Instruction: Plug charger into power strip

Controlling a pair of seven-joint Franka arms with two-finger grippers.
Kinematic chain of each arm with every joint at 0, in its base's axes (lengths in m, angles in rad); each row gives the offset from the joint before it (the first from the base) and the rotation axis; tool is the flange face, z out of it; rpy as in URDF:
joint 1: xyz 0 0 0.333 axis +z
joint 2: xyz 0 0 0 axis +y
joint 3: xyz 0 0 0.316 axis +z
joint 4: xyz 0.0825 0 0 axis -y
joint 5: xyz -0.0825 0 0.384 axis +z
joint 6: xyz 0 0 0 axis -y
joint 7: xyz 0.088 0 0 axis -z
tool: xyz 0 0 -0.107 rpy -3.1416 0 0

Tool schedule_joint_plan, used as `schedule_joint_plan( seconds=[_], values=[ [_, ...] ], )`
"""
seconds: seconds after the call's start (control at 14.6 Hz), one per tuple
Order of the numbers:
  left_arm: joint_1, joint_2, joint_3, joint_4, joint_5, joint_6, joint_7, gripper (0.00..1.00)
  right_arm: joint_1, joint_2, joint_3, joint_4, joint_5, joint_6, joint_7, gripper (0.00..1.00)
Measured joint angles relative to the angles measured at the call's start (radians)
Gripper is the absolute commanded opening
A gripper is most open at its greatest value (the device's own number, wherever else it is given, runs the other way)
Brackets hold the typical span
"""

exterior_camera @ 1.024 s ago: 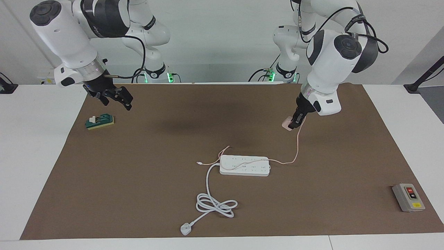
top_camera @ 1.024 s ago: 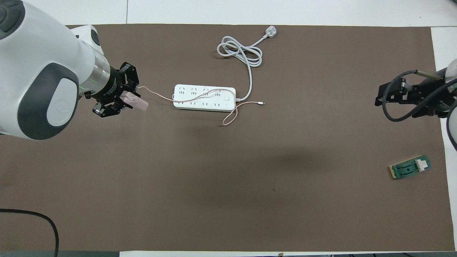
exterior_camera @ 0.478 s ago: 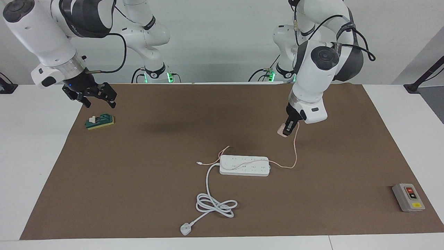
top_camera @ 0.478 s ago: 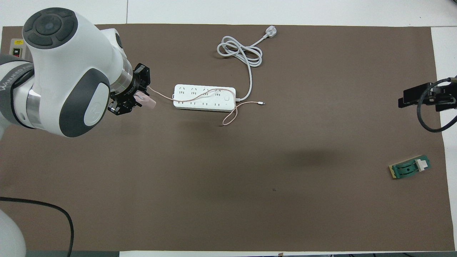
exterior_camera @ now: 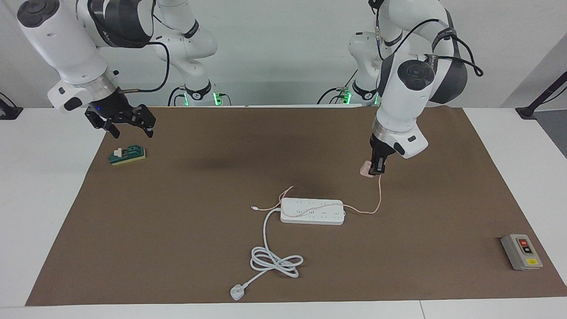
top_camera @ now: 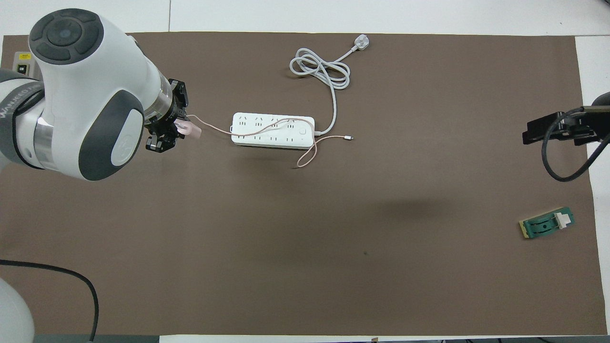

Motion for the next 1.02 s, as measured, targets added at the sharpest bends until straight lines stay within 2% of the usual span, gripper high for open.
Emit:
schedule_joint_plan(
  seconds=[0.34, 0.55, 0.82, 1.02],
  values=[
    [-0.003, 0.038, -0.005, 0.012, 0.007, 0.031, -0.195, 0.0, 0.0, 0.002, 0.0, 0.005, 0.0, -0.023, 0.002, 1.0],
    [-0.004, 0.04, -0.005, 0.015, 0.017, 0.031, -0.205, 0.0, 0.0, 0.003, 0.0, 0.049, 0.0, -0.067, 0.002, 1.0],
    [-0.015, 0.072, -0.007, 0.017, 0.099, 0.026, -0.273, 0.0, 0.006, 0.004, 0.0, 0.057, 0.0, -0.078, 0.002, 1.0],
    [-0.03, 0.049, -0.014, 0.013, 0.11, -0.072, -0.199, 0.0, 0.011, 0.007, 0.0, 0.052, 0.0, -0.078, 0.002, 1.0]
  ],
)
